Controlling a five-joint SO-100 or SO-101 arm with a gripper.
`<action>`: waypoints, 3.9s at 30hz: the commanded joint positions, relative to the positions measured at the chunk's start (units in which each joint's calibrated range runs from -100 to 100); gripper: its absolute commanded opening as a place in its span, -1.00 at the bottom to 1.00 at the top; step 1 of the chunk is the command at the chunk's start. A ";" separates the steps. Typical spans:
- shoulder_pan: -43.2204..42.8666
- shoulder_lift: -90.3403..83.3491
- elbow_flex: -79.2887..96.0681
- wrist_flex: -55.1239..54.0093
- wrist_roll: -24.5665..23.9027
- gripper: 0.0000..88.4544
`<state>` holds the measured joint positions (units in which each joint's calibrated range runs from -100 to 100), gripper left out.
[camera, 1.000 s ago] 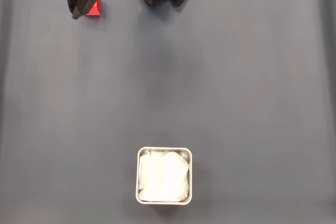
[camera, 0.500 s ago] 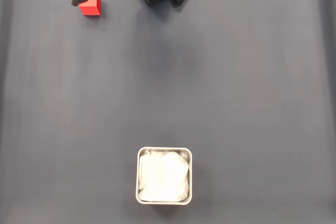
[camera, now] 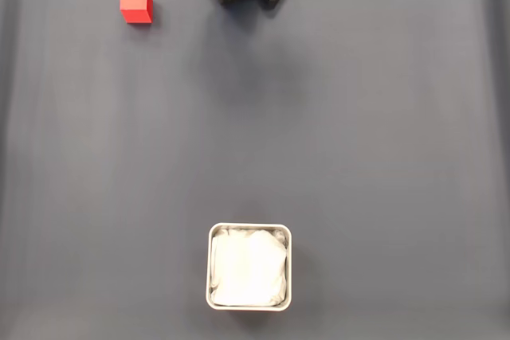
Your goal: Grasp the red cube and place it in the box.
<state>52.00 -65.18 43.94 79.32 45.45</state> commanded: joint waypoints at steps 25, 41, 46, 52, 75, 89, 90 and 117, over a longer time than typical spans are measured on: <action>10.92 -9.17 8.16 2.49 1.86 -1.00; 13.27 -10.82 9.80 3.47 0.49 -0.99; 13.69 -10.91 10.44 2.82 -0.10 -0.99; 14.19 -10.65 11.17 2.82 -0.44 -0.89; 16.60 -9.69 19.01 -4.15 -1.51 -0.62; 18.81 -10.39 25.13 -9.64 -1.07 -0.57; 19.02 -10.56 25.58 -9.81 -0.98 -0.57; 21.36 -16.71 36.26 -14.64 1.07 -0.51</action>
<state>72.85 -81.07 80.11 66.27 45.84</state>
